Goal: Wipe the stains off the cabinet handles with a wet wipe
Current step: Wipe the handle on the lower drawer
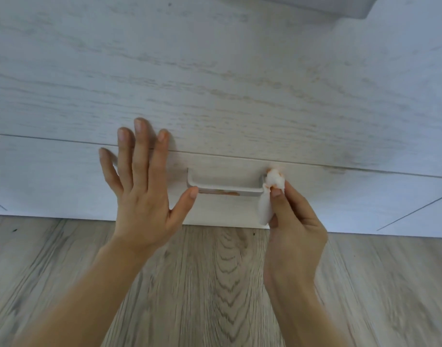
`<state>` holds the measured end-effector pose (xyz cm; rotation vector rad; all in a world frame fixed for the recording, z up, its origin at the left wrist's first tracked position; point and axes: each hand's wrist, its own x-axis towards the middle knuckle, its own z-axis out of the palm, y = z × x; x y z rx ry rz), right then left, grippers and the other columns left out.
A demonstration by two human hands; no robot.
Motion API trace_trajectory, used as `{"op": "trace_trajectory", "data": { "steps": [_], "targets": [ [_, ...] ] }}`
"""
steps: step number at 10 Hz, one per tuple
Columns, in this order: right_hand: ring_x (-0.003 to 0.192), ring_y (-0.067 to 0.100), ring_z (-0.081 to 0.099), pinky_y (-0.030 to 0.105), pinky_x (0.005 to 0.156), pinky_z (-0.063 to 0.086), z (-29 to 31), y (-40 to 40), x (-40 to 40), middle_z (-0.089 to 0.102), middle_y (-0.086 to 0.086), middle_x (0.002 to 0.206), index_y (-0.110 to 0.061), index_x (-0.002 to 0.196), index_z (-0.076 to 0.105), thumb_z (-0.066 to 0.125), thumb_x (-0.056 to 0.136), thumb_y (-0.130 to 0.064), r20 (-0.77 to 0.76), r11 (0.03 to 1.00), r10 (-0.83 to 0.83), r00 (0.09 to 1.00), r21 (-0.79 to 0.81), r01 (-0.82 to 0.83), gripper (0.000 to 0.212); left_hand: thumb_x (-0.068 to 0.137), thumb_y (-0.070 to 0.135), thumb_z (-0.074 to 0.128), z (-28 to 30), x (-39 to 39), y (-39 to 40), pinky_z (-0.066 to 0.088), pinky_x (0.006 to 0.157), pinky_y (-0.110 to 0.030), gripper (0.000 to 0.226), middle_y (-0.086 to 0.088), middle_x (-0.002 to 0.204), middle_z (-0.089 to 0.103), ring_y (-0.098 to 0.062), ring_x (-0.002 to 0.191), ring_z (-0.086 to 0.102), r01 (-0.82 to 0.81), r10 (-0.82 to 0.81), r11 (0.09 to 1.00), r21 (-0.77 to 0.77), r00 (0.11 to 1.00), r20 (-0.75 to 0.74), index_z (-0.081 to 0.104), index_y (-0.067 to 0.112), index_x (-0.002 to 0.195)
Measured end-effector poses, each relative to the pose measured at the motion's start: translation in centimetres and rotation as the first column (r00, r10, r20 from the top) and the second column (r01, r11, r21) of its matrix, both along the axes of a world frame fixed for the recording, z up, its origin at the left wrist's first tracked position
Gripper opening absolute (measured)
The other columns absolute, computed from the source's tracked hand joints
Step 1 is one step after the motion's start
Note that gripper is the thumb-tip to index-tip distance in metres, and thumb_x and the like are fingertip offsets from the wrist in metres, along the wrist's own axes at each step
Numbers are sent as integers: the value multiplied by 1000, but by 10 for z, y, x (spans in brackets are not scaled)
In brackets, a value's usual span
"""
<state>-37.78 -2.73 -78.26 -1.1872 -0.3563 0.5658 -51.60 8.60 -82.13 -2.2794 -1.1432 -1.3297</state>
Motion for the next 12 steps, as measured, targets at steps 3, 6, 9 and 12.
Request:
{"op": "trace_trajectory", "data": {
  "steps": [3, 6, 9, 12],
  "targets": [
    [92, -4, 66, 1, 74, 45, 0, -1, -5, 74, -12, 93, -34, 87, 75, 72, 79, -15, 169, 997, -55, 984, -40, 63, 21, 95, 58, 24, -3, 3, 3, -13, 113, -45, 73, 10, 156, -19, -12, 143, -18, 43, -44, 999, 29, 998, 34, -4, 22, 152],
    [96, -7, 64, -2, 76, 42, 4, 2, -8, 74, -16, 91, -31, 89, 76, 71, 81, -22, 154, 996, -77, 985, -39, 84, 13, 96, 58, 24, -2, 3, 3, -14, 113, -44, 72, 9, 156, -18, -13, 143, -17, 45, -47, 999, 30, 998, 38, -3, 21, 152],
    [94, -4, 65, 1, 75, 44, 6, 0, -12, 74, -12, 95, -28, 91, 75, 69, 81, -23, 156, 996, -79, 985, -32, 85, 13, 96, 58, 24, -2, 4, 3, -13, 113, -45, 72, 9, 156, -18, -13, 143, -17, 46, -47, 999, 26, 998, 43, -3, 21, 152],
    [87, -3, 66, 1, 71, 45, 8, 4, -6, 74, -13, 87, -26, 85, 76, 77, 74, -23, 146, 989, -97, 985, -94, 111, 11, 95, 58, 25, -3, 2, 3, -12, 114, -44, 73, 9, 157, -17, -13, 143, -16, 42, -43, 999, 22, 998, 42, -2, 21, 152]
  ]
}}
